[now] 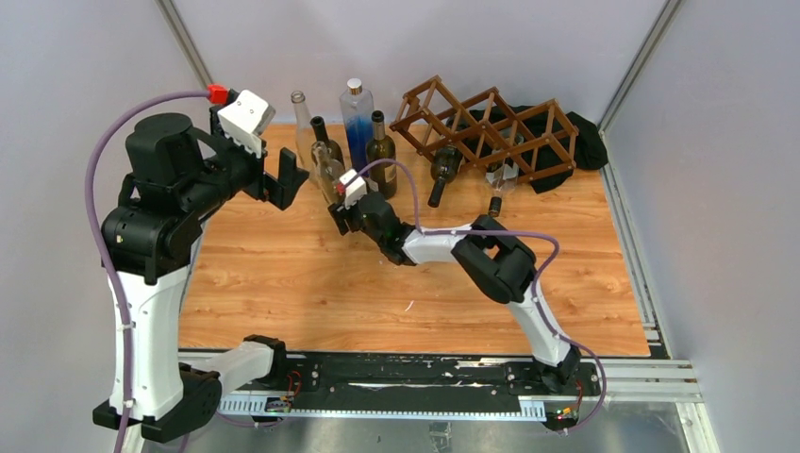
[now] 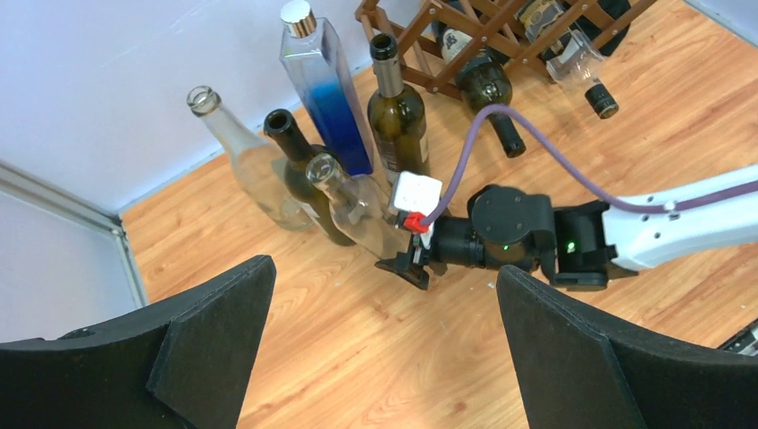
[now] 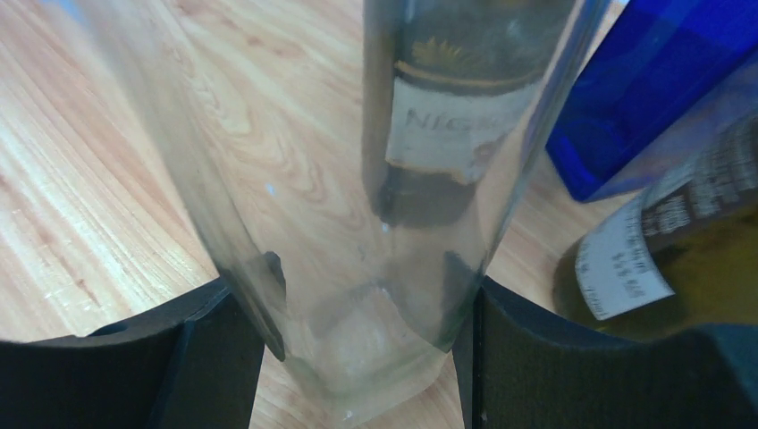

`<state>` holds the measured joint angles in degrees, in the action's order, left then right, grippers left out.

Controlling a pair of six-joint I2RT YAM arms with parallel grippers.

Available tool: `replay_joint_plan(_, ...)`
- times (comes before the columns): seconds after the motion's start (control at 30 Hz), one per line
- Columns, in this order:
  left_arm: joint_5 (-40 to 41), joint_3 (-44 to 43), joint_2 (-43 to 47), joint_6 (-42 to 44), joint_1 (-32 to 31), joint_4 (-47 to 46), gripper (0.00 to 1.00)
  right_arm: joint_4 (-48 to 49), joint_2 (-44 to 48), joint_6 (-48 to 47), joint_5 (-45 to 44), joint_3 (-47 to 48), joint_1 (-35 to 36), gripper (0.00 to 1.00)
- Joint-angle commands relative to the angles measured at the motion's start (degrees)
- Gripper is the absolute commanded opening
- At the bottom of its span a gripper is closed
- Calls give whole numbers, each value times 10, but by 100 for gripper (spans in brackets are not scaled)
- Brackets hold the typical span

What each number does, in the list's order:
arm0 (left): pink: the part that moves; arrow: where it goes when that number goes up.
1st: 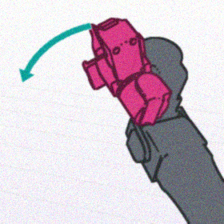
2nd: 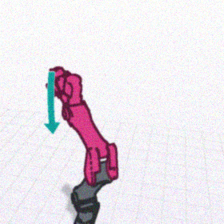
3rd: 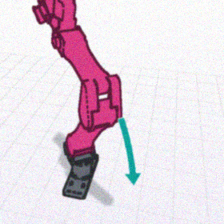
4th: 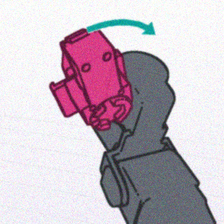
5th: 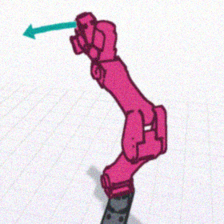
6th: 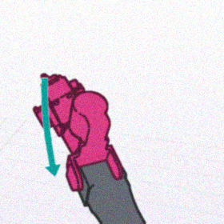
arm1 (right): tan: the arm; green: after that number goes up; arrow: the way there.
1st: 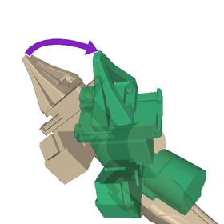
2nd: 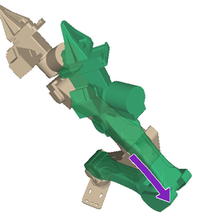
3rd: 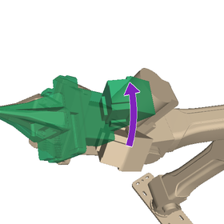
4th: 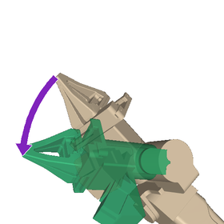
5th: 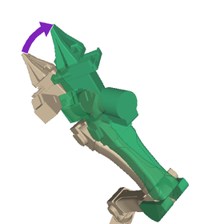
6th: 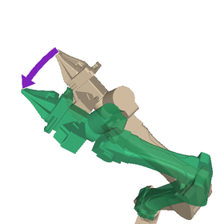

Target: Take the wine bottle off the wine rack

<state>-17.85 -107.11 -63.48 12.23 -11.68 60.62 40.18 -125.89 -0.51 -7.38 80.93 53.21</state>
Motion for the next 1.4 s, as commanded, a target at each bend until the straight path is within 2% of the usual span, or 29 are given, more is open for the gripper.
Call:
replay_joint_plan(0.0,21,3,16,10,4,13,100,97,-46,-11,-72,49,29,0)
replay_joint_plan(0.3,16,18,37,9,4,13,100,104,-119,-23,-159,93,58,0)
replay_joint_plan(0.37,17,21,45,14,4,13,100,122,-120,-31,-174,86,63,6)
replay_joint_plan(0.43,19,26,54,21,4,13,100,138,-116,-35,-177,74,64,15)
replay_joint_plan(0.53,20,32,65,20,4,13,100,135,-102,-29,-183,54,69,35)
replay_joint_plan(0.57,17,34,68,19,4,13,100,126,-96,-21,-185,49,70,45)
replay_joint_plan(0.6,14,35,69,17,4,13,100,118,-89,-17,-183,43,71,67)
replay_joint_plan(0.63,13,35,70,13,4,13,100,110,-83,-15,-184,39,73,83)
replay_joint_plan(0.67,12,34,70,10,4,13,100,99,-78,-11,-190,33,74,88)
replay_joint_plan(0.9,14,33,71,4,4,13,100,101,-57,1,-205,-12,83,91)
replay_joint_plan(1.2,22,33,81,-6,4,13,100,12,-20,2,-193,-11,86,94)
replay_joint_plan(1.37,27,40,78,-11,4,13,100,-30,48,1,-183,-69,86,95)
